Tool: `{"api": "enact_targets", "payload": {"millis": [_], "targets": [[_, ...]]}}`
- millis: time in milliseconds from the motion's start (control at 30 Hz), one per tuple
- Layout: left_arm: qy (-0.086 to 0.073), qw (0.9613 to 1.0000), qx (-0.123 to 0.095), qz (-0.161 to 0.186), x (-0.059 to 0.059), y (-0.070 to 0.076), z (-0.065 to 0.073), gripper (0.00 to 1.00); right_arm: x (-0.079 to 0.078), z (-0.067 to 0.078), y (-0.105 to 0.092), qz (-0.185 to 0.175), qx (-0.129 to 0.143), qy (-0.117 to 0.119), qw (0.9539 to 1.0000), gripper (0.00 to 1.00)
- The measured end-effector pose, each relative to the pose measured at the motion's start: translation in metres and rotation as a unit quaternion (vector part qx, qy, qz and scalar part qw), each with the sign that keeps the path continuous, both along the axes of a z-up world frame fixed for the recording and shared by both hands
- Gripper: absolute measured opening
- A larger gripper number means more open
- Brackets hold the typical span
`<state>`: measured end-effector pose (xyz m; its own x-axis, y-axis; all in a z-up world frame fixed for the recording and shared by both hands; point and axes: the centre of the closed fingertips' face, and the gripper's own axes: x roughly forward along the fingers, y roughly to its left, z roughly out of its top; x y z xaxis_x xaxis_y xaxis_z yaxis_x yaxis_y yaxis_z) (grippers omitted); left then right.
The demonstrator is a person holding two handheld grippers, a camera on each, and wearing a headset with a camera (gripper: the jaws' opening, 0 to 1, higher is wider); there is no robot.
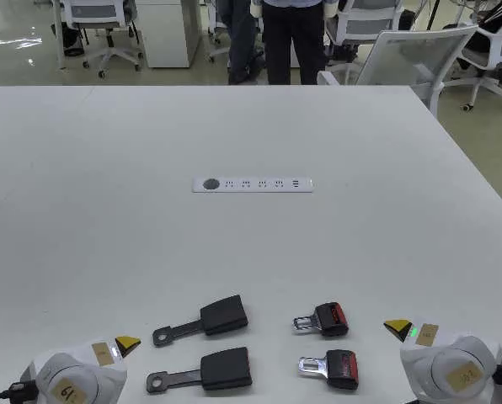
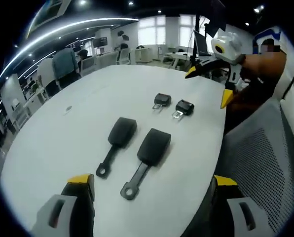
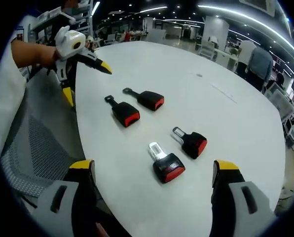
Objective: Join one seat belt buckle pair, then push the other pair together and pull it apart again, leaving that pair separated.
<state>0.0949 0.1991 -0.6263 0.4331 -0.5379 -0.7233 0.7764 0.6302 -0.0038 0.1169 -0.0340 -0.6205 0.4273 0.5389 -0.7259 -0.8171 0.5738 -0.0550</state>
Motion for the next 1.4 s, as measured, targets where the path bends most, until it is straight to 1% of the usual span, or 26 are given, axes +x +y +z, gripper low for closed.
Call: {"api": "enact_targets", "payload": {"millis": [167,367,567,667,733,900,1000,1100,1167,1267,1333,1400], "targets": [[0.000,1.0000,0.000,0.000,-0.001,0.001,-0.001,0.99,-0.001,-0.001,-0.001,0.000,-0.001,0.002,1.0000,0.99],[0.001,1.0000,-0.001,-0.005,-0.003,0.001,-0.006,0.99,0.000,-0.001,0.002,0.003,-0.003,0.001,1.0000,0.99],[0.006,1.0000,-0.003,-0.003,-0.009,0.002,-0.009,0.99,-0.001,-0.001,0.006,0.007,-0.003,0.002,1.0000,0.99],[0.008,1.0000,-0.005,0.001,-0.010,0.000,-0.007,0.99,-0.001,-0.001,0.006,0.007,-0.001,0.003,1.0000,0.98],[0.008,0.9999,-0.005,0.003,-0.011,0.001,-0.007,0.99,-0.001,-0.001,0.006,0.005,-0.002,0.003,1.0000,0.98],[0.006,0.9999,-0.005,0.006,-0.008,0.008,-0.008,0.98,-0.002,-0.001,0.003,0.004,-0.003,0.004,1.0000,0.98],[0.004,1.0000,-0.005,0.007,-0.009,0.006,-0.008,0.98,-0.002,-0.002,0.003,0.002,-0.002,0.005,1.0000,0.98],[0.011,0.9999,-0.007,0.009,-0.009,0.007,-0.009,0.97,-0.002,-0.003,0.004,0.003,-0.002,0.005,1.0000,0.98],[0.009,0.9999,-0.006,0.008,-0.009,0.008,-0.010,0.97,-0.002,-0.003,0.004,0.002,-0.002,0.004,1.0000,0.99],[0.009,0.9999,-0.007,0.009,-0.008,0.008,-0.010,0.97,-0.002,0.003,0.009,-0.015,0.028,0.016,0.9994,1.00],[0.005,0.9999,-0.003,0.012,-0.007,0.009,-0.011,0.99,-0.002,0.003,0.010,-0.006,0.021,0.013,0.9997,1.00],[0.005,0.9999,-0.005,0.014,-0.006,0.007,-0.010,1.00,-0.001,0.003,0.011,-0.002,0.015,0.008,0.9999,1.00]]}}
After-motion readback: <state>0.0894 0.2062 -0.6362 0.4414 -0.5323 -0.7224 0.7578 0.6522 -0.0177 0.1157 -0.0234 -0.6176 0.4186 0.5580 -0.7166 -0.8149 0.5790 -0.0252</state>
